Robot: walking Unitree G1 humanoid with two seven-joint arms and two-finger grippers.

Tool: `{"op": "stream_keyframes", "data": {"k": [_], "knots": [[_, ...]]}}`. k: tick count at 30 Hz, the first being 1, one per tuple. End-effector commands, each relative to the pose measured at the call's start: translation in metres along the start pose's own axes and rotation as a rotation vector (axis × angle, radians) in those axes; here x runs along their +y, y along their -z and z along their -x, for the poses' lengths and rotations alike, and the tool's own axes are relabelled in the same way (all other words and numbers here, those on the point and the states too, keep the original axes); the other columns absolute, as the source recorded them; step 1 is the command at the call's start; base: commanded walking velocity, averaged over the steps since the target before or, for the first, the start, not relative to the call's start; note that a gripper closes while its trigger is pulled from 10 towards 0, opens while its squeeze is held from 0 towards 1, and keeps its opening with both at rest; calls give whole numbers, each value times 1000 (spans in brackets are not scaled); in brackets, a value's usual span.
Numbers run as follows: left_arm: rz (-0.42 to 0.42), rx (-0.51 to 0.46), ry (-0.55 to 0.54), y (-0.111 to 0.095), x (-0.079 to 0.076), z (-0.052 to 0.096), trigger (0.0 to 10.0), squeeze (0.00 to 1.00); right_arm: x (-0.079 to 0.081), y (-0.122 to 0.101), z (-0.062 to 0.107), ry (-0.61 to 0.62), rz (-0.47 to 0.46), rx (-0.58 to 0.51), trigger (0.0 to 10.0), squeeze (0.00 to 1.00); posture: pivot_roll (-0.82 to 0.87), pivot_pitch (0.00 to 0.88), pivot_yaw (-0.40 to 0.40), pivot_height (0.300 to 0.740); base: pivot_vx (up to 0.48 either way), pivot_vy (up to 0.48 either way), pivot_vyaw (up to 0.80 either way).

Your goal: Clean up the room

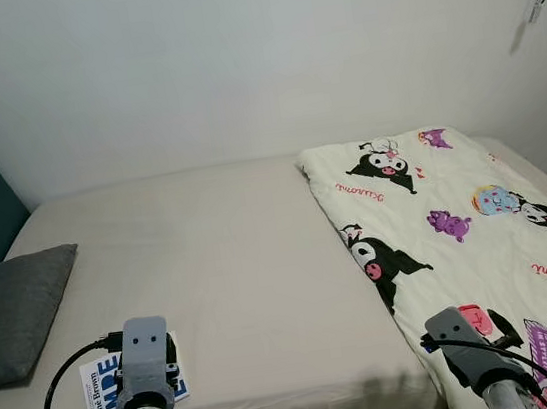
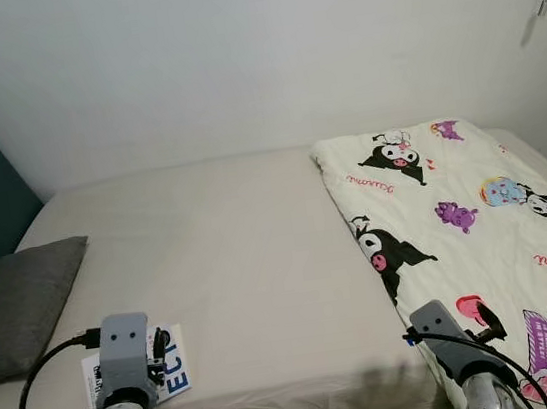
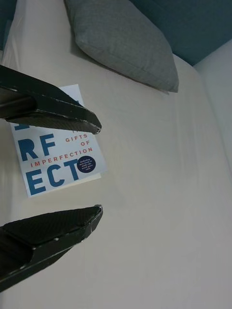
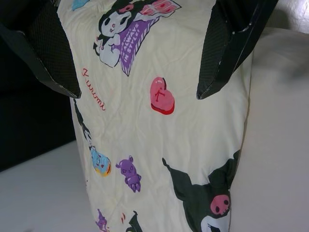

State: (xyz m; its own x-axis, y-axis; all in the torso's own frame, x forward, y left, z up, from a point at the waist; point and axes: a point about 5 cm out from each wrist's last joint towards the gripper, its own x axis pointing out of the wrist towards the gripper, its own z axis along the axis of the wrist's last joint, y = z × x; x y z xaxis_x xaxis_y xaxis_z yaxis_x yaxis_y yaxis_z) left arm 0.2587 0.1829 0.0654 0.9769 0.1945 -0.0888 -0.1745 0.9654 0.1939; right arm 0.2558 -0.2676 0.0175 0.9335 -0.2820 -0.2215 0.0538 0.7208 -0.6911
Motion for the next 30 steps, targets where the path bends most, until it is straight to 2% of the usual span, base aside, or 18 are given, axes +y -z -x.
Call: {"op": "stream_keyframes", "data": {"k": [1, 30], "knots": [[-17, 16, 0, 5, 4, 1, 10000, 0, 6, 4, 2, -20, 9, 21, 10000, 0, 30, 118, 28, 740, 0, 0, 0], [-20, 19, 2, 6, 4, 1, 10000, 0, 6, 4, 2, -20, 9, 22, 10000, 0, 32, 124, 32, 740, 0, 0, 0]]}}
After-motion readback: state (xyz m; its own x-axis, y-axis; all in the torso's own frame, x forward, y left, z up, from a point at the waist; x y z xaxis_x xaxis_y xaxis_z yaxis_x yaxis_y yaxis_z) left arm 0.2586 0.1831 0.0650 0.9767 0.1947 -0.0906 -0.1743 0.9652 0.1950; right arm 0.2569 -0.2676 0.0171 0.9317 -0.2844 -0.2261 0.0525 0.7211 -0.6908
